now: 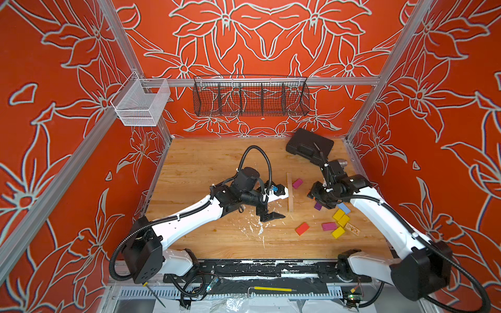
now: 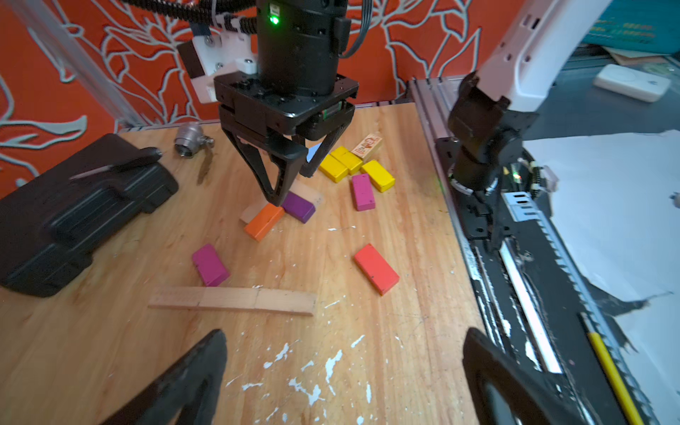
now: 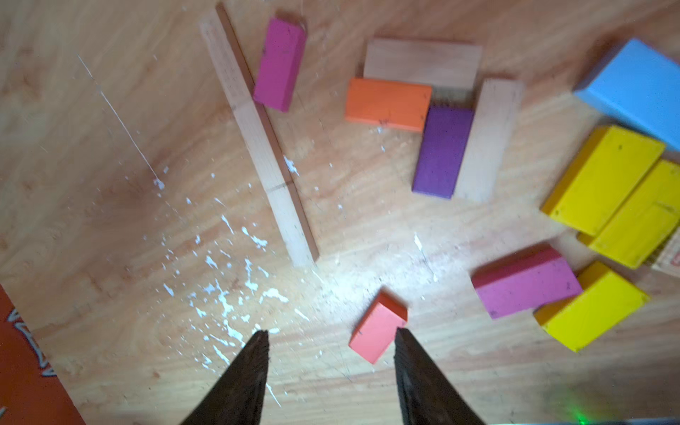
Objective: Assemble the letter k with building blocks
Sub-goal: Pick up the building block from the center of the board.
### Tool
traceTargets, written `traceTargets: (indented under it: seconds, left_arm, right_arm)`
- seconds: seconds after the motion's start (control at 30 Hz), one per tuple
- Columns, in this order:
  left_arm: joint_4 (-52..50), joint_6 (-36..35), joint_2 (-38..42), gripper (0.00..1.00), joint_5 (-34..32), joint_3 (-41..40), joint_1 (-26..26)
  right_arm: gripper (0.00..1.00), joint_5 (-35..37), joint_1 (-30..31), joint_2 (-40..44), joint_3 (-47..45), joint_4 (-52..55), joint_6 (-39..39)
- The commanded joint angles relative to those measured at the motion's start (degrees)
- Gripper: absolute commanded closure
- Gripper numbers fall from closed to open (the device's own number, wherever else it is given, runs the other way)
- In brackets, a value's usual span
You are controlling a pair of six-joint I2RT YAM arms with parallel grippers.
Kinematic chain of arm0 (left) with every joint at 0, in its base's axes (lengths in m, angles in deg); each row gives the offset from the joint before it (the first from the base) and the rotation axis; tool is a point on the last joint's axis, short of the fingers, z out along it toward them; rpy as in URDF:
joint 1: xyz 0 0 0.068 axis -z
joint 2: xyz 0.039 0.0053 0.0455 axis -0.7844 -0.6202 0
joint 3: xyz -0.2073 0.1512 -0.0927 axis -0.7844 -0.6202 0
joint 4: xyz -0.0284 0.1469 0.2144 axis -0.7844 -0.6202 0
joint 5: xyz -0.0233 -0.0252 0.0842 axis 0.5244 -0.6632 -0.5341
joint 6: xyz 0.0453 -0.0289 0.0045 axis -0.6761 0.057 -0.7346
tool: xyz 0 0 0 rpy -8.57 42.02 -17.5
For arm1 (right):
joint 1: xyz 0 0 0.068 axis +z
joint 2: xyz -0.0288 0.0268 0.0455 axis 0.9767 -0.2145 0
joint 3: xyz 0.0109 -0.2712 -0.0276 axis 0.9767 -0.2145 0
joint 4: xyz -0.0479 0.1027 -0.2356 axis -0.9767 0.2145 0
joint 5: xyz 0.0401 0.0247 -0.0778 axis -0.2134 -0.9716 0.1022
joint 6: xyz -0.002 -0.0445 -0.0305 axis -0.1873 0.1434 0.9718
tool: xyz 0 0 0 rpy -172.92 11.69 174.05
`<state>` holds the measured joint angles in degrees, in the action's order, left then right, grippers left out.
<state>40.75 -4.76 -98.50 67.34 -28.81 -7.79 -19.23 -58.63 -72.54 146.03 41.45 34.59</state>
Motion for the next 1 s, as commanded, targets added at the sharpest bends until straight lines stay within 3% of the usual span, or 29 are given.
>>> traceTargets:
  seconds: [0.0,0.27,0.4,0.73,0.97]
  left_arm:
    - [-4.52,-5.27,0.35,0.03,5.22,2.05,0.16]
    - [-5.11,-7.14,0.52,0.03,5.52,1.62,0.16]
    - [-5.60,-8.14,0.61,0.03,6.26,1.49,0.15]
    - [-8.80,-11.61,-0.53,0.02,5.72,1.95,0.59]
    - [-9.23,-11.36,-0.97,0.03,6.01,2.40,0.76]
  right_arm:
    - [0.43,1.71,4.30,5.04,-3.02,5.57,-7.31]
    - [0.37,2.81,13.47,13.21,-14.15,4.52,-21.07]
    - [0.35,2.39,15.71,13.94,-18.45,0.59,-24.09]
    - [0.34,3.35,20.43,3.58,-21.17,-11.17,-27.64]
    - [0.34,6.96,20.48,-4.17,-18.76,-11.48,-27.02]
